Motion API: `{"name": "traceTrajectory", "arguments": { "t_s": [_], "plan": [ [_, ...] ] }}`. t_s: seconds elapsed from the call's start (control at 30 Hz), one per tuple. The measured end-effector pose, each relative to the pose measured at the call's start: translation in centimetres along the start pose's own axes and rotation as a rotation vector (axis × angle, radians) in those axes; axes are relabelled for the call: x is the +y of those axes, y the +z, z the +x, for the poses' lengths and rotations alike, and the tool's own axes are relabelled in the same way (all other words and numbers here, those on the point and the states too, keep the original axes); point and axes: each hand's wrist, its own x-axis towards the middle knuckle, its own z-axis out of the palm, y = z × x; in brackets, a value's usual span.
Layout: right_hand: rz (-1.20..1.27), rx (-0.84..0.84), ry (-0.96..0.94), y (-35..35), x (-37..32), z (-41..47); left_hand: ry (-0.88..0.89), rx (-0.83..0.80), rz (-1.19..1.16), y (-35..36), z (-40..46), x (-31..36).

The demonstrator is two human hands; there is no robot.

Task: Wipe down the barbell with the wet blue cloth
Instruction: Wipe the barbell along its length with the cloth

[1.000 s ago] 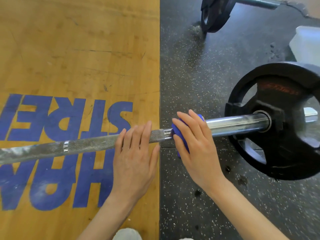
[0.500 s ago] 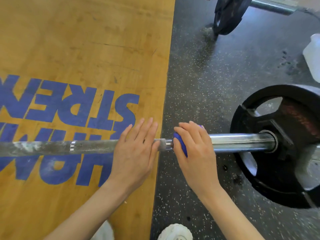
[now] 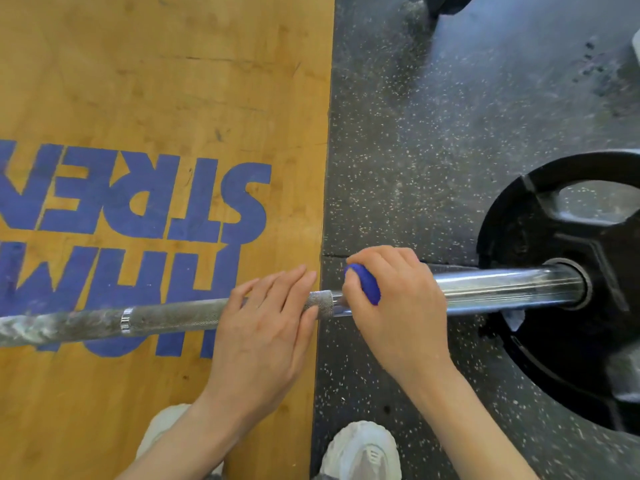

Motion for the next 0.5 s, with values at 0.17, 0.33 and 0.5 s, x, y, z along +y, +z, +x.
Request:
{"name": "traceTrajectory", "arguments": {
  "t_s": [0.17,0.33,0.5],
  "plan": [
    [-0.017,0.043,-0.079,-0.3,0.0,-4.3,0.009,-0.013,-0.001,-0.3,-0.3,-0.1],
    [-0.055,0.01,0.018,0.1,-0.3,0.4,0.065,0.025,-0.029,-0.5,0.1,-0.6],
    [-0.046,0.057,-0.027,0.1,-0.4,-1.9,0.12,0.069,-0.006,-0.5,1.1,-1.9]
  ]
}}
